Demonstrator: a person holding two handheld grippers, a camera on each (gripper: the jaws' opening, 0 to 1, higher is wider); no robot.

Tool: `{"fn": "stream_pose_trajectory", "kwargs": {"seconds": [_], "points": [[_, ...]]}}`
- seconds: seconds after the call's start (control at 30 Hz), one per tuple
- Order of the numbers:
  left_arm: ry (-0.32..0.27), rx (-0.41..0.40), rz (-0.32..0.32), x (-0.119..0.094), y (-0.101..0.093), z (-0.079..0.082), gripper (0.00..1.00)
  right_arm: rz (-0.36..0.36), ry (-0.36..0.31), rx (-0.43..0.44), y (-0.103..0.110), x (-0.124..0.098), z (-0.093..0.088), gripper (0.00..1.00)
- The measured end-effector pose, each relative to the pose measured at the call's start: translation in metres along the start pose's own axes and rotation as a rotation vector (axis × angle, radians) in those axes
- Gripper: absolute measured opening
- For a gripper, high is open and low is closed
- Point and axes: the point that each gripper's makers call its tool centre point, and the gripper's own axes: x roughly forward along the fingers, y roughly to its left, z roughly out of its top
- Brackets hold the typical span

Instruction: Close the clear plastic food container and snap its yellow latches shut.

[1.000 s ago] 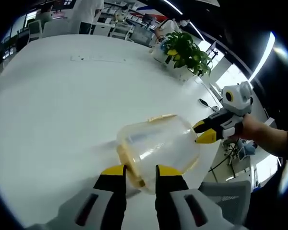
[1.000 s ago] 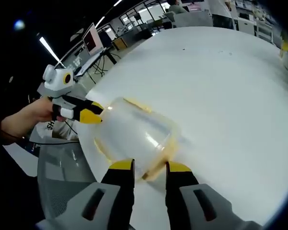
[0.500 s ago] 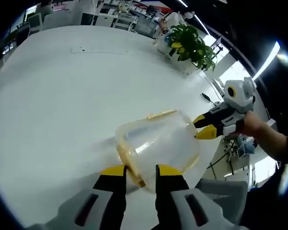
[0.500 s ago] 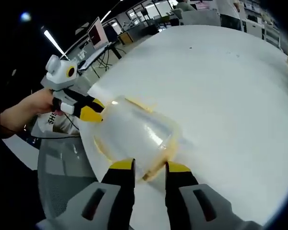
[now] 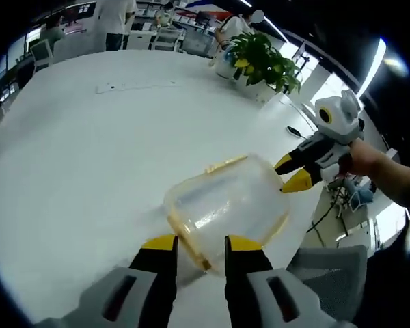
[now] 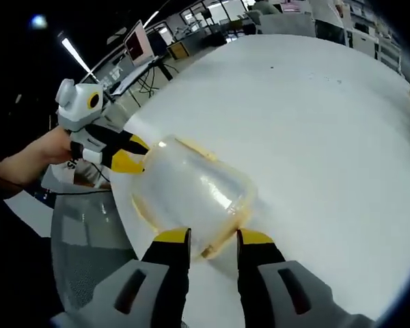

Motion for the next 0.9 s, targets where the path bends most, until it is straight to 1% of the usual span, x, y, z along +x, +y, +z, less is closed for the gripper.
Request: {"fn": "stream_pose_trajectory", "kwargs": {"seconds": [0.03,0.07,0.13,0.17,0.2,0.23,0.3,0.4,0.47,0.5,0.53,0.6,0.63,0.67,0.73,0.77,0.83,0.9], "points": [[0.002,0.071,0.011,-0.002,-0.002,0.001,0.23,-0.005,0.001,-0.009,0.0,-0.002,0.001,0.23],[-0.017,0.119,0.01,-0.003,-0.006,0.005,0.23,-0.011,-0.009,-0.022,-0.002,-0.005,0.003,0.23],[-0.043,0.142,0.024,-0.005,-0.006,0.01,0.24,-0.016,-0.05,-0.027,-0.004,-0.01,0.011,0.27],[-0.066,0.168,0.02,-0.007,-0.008,0.015,0.24,-0.004,-0.088,-0.051,-0.002,-0.013,0.019,0.3],[-0.073,0.179,0.019,-0.008,-0.01,0.016,0.24,0.002,-0.105,-0.083,-0.003,-0.014,0.023,0.32],[-0.081,0.208,0.026,-0.008,-0.01,0.019,0.25,0.002,-0.112,-0.129,-0.003,-0.016,0.026,0.33],[-0.078,0.264,0.028,-0.007,-0.013,0.021,0.25,0.022,-0.112,-0.196,0.002,-0.016,0.029,0.34],[-0.09,0.386,0.0,-0.004,-0.025,0.027,0.24,0.032,-0.102,-0.314,0.009,-0.014,0.035,0.35],[-0.099,0.412,-0.019,-0.003,-0.032,0.03,0.23,0.052,-0.089,-0.391,0.017,-0.011,0.037,0.35],[-0.094,0.425,-0.026,-0.002,-0.034,0.03,0.23,0.051,-0.082,-0.412,0.019,-0.009,0.036,0.34],[-0.082,0.468,-0.038,-0.001,-0.038,0.03,0.22,0.051,-0.07,-0.433,0.021,-0.007,0.035,0.33],[-0.058,0.523,-0.042,0.002,-0.043,0.028,0.21,0.059,-0.073,-0.481,0.028,-0.002,0.038,0.31],[-0.049,0.536,-0.047,0.004,-0.045,0.027,0.21,0.062,-0.072,-0.497,0.031,-0.001,0.039,0.3],[-0.044,0.554,-0.05,0.006,-0.048,0.027,0.21,0.062,-0.078,-0.531,0.035,0.002,0.042,0.29],[-0.032,0.576,-0.057,0.009,-0.052,0.026,0.21,0.064,-0.087,-0.55,0.041,0.005,0.046,0.28],[-0.029,0.594,-0.057,0.01,-0.055,0.027,0.21,0.076,-0.086,-0.552,0.046,0.008,0.048,0.29],[-0.031,0.609,-0.061,0.012,-0.059,0.029,0.21,0.091,-0.063,-0.558,0.05,0.014,0.048,0.3],[-0.037,0.614,-0.073,0.013,-0.064,0.033,0.21,0.08,-0.039,-0.595,0.051,0.021,0.049,0.29]]}}
